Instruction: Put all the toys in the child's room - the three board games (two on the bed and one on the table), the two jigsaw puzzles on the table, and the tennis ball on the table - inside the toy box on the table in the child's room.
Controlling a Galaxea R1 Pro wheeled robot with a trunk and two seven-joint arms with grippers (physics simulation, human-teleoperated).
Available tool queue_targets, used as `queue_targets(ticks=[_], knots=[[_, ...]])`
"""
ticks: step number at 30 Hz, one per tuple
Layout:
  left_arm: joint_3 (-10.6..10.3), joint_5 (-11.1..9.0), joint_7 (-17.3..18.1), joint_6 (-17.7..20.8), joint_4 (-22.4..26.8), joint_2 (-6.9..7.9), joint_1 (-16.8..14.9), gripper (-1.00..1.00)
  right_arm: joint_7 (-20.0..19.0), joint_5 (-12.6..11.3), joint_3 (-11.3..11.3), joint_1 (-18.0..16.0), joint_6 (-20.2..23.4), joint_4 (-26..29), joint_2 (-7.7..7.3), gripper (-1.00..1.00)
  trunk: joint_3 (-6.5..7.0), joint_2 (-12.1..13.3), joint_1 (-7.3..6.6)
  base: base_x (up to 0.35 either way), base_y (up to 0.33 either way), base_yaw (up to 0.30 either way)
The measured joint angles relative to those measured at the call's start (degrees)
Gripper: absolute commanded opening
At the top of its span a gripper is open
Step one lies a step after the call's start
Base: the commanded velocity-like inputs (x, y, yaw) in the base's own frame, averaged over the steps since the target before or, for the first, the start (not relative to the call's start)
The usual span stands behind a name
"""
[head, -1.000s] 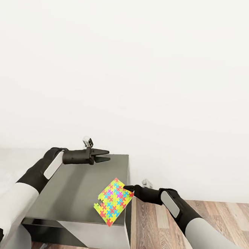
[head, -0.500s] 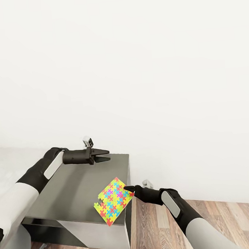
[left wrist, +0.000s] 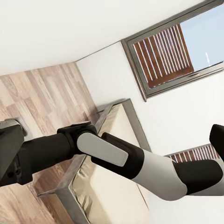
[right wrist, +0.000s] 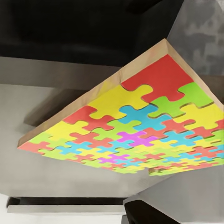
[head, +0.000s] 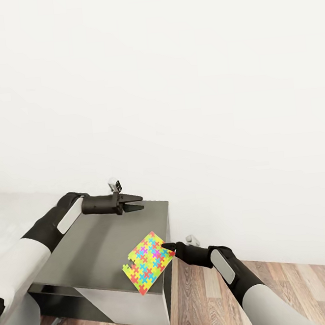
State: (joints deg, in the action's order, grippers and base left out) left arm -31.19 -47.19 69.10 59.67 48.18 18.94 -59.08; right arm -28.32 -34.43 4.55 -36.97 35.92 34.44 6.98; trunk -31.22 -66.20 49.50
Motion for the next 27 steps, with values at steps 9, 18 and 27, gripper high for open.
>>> queue_targets(ticks=[9, 18, 27], knots=[[-0.1, 0.0, 0.0, 0.0, 0.0, 0.08, 0.0, 1.00, 0.0, 0.0, 0.0, 0.0, 0.0, 0.0, -0.03, 1.00, 0.00, 0.0, 0.00, 0.000, 0.006, 0.000], [-0.1, 0.0, 0.0, 0.0, 0.0, 0.00, 0.0, 1.00, -0.1, 0.1, 0.1, 0.0, 0.0, 0.0, -0.03, 1.00, 0.00, 0.0, 0.00, 0.000, 0.001, 0.000], [0.0, 0.0, 0.0, 0.0, 0.0, -0.06, 0.0, 1.00, -0.5, 0.1, 0.1, 0.0, 0.0, 0.1, -0.01, -1.00, 0.00, 0.0, 0.00, 0.000, 0.000, 0.000]])
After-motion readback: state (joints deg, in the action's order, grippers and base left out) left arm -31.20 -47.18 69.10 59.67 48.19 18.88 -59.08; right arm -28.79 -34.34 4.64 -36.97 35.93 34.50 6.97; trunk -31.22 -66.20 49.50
